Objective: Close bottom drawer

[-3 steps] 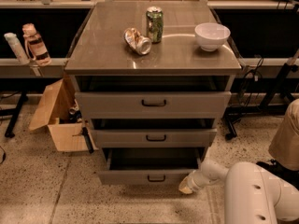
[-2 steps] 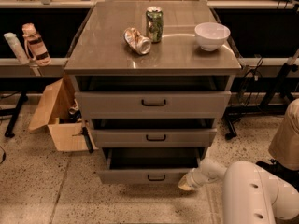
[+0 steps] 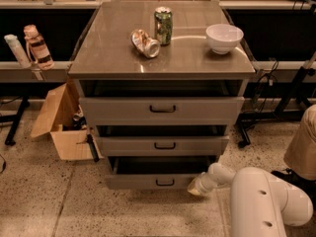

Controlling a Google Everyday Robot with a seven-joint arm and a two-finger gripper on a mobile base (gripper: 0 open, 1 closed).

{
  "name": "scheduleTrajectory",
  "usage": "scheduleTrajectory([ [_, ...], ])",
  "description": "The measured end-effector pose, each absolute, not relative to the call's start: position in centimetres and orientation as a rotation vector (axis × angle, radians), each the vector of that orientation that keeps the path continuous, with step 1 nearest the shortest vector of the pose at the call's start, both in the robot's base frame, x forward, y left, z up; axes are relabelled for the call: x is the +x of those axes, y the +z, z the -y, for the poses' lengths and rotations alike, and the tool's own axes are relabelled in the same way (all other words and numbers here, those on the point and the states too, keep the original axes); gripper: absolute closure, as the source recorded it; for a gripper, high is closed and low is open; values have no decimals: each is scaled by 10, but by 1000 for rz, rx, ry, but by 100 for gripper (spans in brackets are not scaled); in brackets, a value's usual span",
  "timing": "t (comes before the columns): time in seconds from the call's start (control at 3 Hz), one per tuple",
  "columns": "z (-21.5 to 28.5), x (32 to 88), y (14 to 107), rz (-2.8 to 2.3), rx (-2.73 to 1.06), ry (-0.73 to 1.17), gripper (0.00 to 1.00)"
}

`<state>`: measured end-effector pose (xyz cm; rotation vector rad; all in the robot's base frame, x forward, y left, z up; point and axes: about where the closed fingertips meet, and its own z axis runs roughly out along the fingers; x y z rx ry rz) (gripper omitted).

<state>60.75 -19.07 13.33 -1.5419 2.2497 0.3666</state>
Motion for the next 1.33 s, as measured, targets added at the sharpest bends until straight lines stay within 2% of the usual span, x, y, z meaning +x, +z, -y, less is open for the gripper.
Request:
scheduleTrajectory([
  [1.33, 190, 609, 134, -2249, -1542, 364, 7],
])
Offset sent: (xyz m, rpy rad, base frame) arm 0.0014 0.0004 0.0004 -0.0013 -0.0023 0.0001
